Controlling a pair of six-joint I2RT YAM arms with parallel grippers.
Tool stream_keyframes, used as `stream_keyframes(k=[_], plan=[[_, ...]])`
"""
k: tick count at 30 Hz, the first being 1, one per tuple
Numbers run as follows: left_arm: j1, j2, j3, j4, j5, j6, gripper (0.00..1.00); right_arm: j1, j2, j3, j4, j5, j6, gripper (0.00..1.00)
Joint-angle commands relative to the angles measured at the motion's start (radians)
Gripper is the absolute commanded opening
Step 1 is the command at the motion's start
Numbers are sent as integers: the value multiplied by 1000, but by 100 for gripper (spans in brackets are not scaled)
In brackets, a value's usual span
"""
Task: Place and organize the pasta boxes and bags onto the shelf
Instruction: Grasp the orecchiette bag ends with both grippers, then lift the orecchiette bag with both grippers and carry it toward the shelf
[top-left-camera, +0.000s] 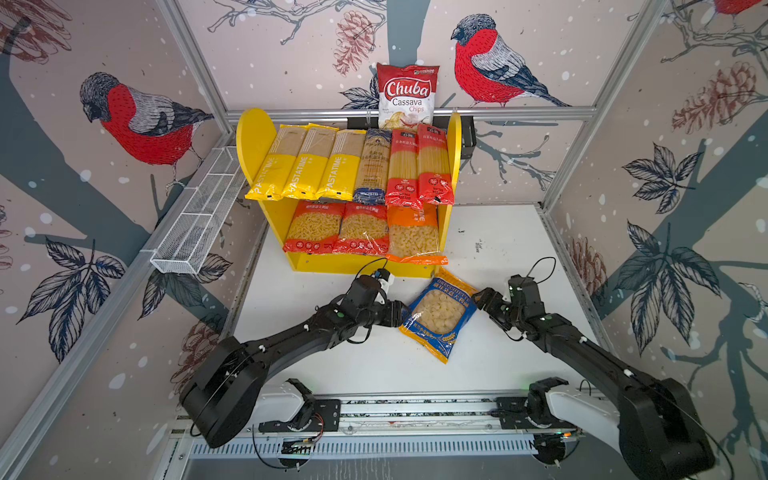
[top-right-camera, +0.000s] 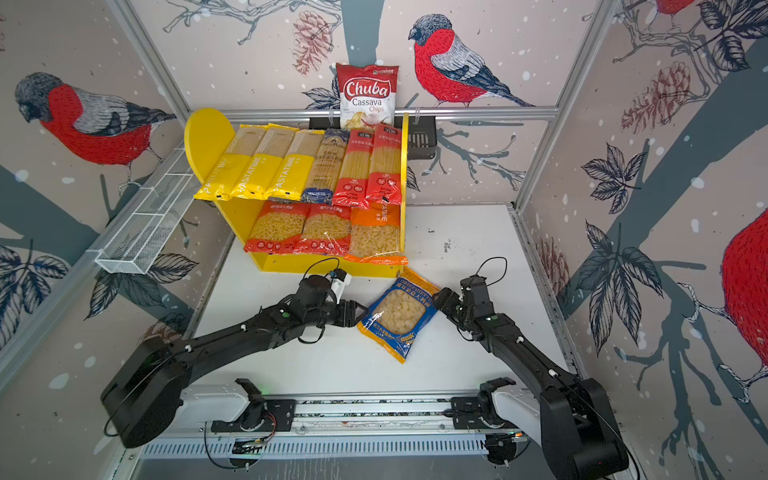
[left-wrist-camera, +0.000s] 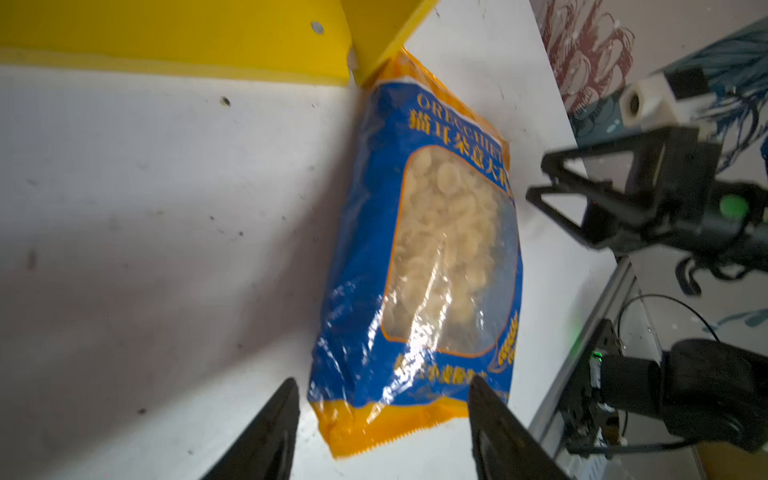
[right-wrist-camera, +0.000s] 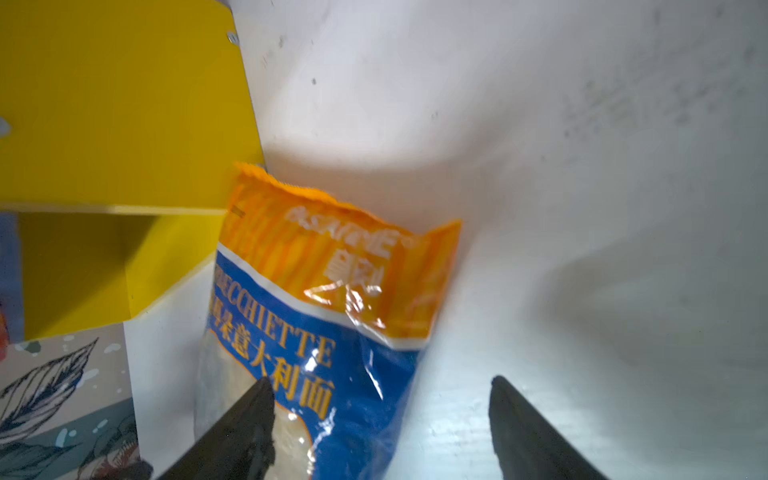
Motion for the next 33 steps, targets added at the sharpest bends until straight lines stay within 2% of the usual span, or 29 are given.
stream_keyframes(k=[1,5,11,15,17,20,27,33], plan=[[14,87,36,72,58,55,66,19,-10,-39,51,-29,64,82],[-5,220,71,151,141,30,68,35,15,-53,123,-26,90,81],[-36,264,43,252,198,-20,63,41,104,-47,224,-24,90,77],[-41,253,-8,301,211,-52,50,90,162,-13,233,-14,75,63],[-41,240,-38,307,210,-58,37,125,165,-7,221,2,75,53],[-45,209,-71,301,213,-65,28,164,151,-7,196,14,82,41],[-93,100,-151,271,211,-93,14,202,76,-3,115,22,96,31],[-98,9,-208,229,190,-115,8,243,95,19,114,26,107,30]])
